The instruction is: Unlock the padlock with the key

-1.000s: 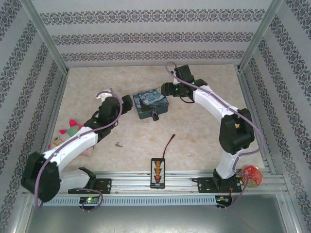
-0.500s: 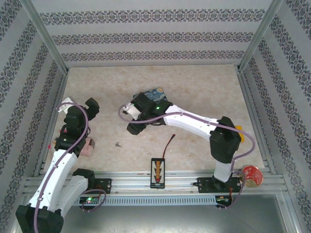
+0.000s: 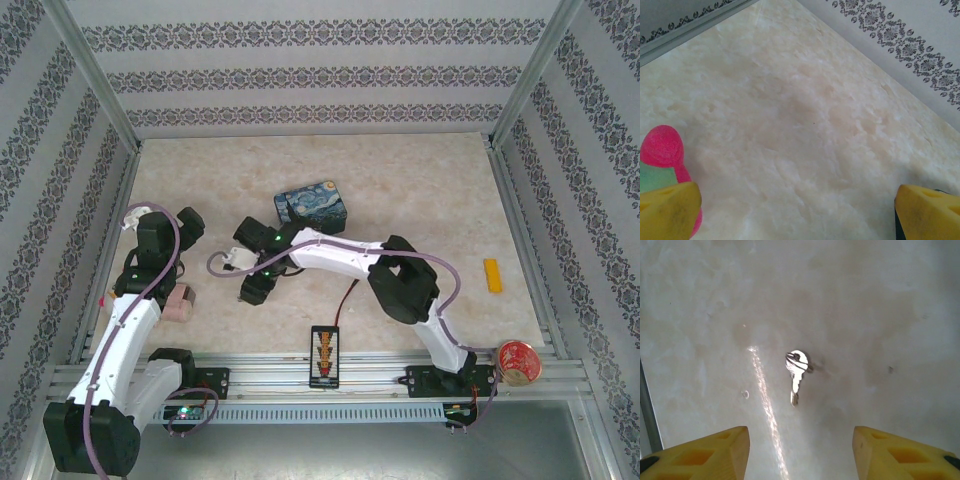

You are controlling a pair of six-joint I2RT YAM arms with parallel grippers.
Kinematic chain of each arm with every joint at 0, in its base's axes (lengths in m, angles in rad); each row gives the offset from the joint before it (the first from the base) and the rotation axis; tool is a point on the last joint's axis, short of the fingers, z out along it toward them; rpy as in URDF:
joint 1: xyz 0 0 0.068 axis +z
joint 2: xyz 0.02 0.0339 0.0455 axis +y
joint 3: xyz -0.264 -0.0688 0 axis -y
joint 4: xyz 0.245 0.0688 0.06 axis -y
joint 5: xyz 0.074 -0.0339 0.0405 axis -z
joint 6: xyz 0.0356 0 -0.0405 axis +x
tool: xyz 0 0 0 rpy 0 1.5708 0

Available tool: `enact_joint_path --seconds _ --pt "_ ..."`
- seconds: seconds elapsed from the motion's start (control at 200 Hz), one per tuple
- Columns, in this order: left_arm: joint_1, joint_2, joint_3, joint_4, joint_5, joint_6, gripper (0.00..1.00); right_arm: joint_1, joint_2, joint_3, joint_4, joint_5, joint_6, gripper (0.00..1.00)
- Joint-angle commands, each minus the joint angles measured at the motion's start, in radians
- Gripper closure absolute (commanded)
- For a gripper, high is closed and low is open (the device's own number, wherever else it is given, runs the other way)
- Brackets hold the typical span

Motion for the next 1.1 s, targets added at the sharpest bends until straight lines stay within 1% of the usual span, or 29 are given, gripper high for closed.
enact_joint_path --seconds 0.0,0.28,0.57,0.665,0.785,0.82,0.984,1.094 --pt "0.012 -0.019 0.021 -0.033 -0.012 -0.006 0.01 0.022 0.058 0.064 -0.025 -0.017 -0.05 0.43" --pt "0.012 -0.053 0.013 -0.053 -0.047 0.004 0.01 0.035 0.178 0.193 -0.048 -0.002 -0.076 0.45" --pt "0.012 -0.057 -0.001 -0.038 -0.047 0.004 0.01 0.034 0.247 0.273 -0.069 0.013 -0.076 0.56" --pt "0.012 -0.052 0.001 -0.036 -0.046 0.007 0.01 0.033 0.256 0.281 -0.074 0.023 -0.074 0.59" --pt "0.014 -0.048 0.0 -0.033 -0.041 0.005 0.01 0.032 0.256 0.28 -0.075 0.018 -0.071 0.67" --pt "0.014 -0.046 0.001 -0.033 -0.04 0.005 0.01 0.03 0.256 0.278 -0.075 0.012 -0.07 0.68" --pt "0.014 -0.042 0.001 -0.028 -0.036 0.006 0.01 0.029 0.252 0.255 -0.072 0.0 -0.065 0.66" --pt "0.014 -0.041 0.001 -0.028 -0.036 0.006 0.01 0.027 0.247 0.238 -0.072 0.001 -0.068 0.68"
